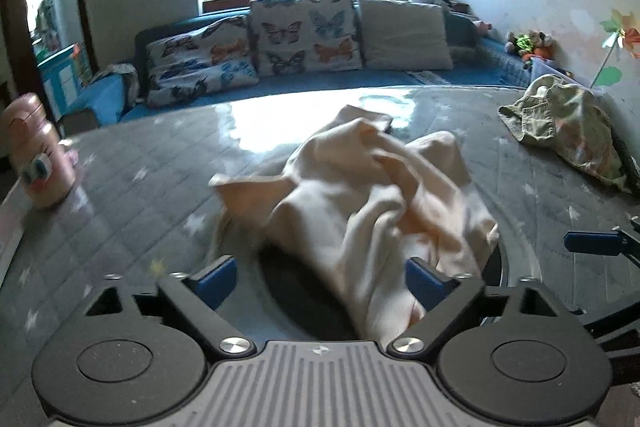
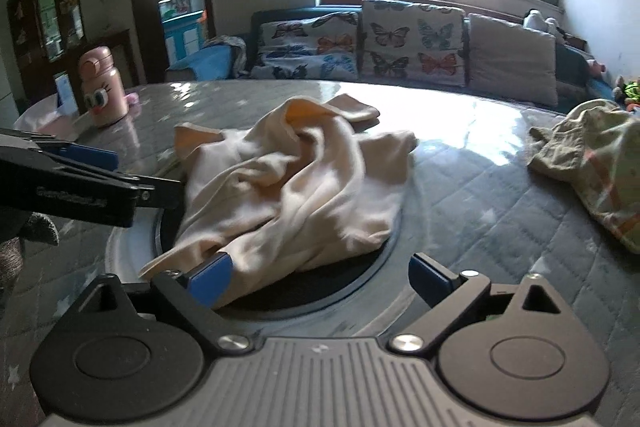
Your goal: Fold clothes
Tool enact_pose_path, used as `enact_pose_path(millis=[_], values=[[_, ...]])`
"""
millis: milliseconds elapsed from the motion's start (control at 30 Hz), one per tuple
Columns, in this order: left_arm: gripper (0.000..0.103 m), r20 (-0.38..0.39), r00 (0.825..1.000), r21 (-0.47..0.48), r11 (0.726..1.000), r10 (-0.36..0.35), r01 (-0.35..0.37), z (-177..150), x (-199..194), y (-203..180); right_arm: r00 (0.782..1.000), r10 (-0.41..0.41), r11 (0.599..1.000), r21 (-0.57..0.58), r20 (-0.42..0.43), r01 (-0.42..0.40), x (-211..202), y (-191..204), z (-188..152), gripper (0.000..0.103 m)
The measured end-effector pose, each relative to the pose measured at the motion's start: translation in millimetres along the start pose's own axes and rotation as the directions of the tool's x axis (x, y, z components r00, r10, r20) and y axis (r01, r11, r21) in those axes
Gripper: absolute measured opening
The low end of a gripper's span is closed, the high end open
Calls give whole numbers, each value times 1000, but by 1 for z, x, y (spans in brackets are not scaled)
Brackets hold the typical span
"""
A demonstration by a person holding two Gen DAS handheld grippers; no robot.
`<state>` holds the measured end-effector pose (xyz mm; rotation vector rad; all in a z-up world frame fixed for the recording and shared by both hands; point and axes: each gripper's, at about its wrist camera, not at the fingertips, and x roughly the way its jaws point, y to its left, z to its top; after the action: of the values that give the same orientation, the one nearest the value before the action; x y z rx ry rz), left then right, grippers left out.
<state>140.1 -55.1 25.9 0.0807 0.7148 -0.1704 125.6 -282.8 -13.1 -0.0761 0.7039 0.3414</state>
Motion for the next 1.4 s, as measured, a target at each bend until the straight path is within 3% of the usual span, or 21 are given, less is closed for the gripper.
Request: enact_pose_path(millis=[200, 267, 333, 433, 500, 700, 900, 1067, 1167, 1233, 1267, 1333, 1400], values=[[77, -25, 999, 61, 997, -44, 45, 20, 43, -24, 999, -43, 998, 37, 0, 43, 7, -21, 8, 95], [65, -41, 998, 80, 996, -40, 43, 23, 58, -29, 999, -54, 998, 41, -5, 54, 10, -27, 9, 95], [33, -73, 997, 75, 996, -37, 42, 24, 72, -29, 999, -53, 998, 41, -5, 53, 13, -29, 13, 94], [14, -78, 995, 29, 997, -65, 68, 20, 72, -18, 999, -39, 999, 35, 1, 39, 19, -28, 22, 93], [12, -52, 997, 12, 998, -60, 61, 17, 60, -11, 1000, -30, 999, 30, 5, 30, 23, -27, 28, 92], [11, 6, 999, -77, 996, -45, 45, 5, 16, 21, 1000, 3, 1000, 8, 11, -3, 38, -20, 45, 84], [11, 10, 999, -178, 984, -31, 32, -23, -23, 55, 998, 57, 997, -54, -19, -57, 72, 7, 58, 78], [11, -26, 999, -224, 974, -35, 28, -48, -38, 65, 996, 58, 996, -68, -75, -64, 103, 20, 56, 60], [13, -53, 998, -228, 974, -31, 18, -53, -37, 67, 994, 57, 997, -44, -98, -62, 114, 19, 53, 39], [16, -56, 998, -222, 975, -22, 9, -52, -37, 68, 993, 63, 998, -25, -105, -66, 113, 15, 51, 23], [19, -47, 999, -214, 977, -19, 8, -50, -39, 67, 993, 58, 998, -24, -102, -61, 109, 13, 51, 19], [47, -24, 1000, -195, 981, -11, 7, -45, -43, 63, 994, 56, 998, -22, -93, -58, 99, 9, 51, 8], [57, 16, 1000, -162, 987, -3, 6, -38, -45, 57, 995, 57, 998, -24, -82, -59, 88, 4, 51, 6]])
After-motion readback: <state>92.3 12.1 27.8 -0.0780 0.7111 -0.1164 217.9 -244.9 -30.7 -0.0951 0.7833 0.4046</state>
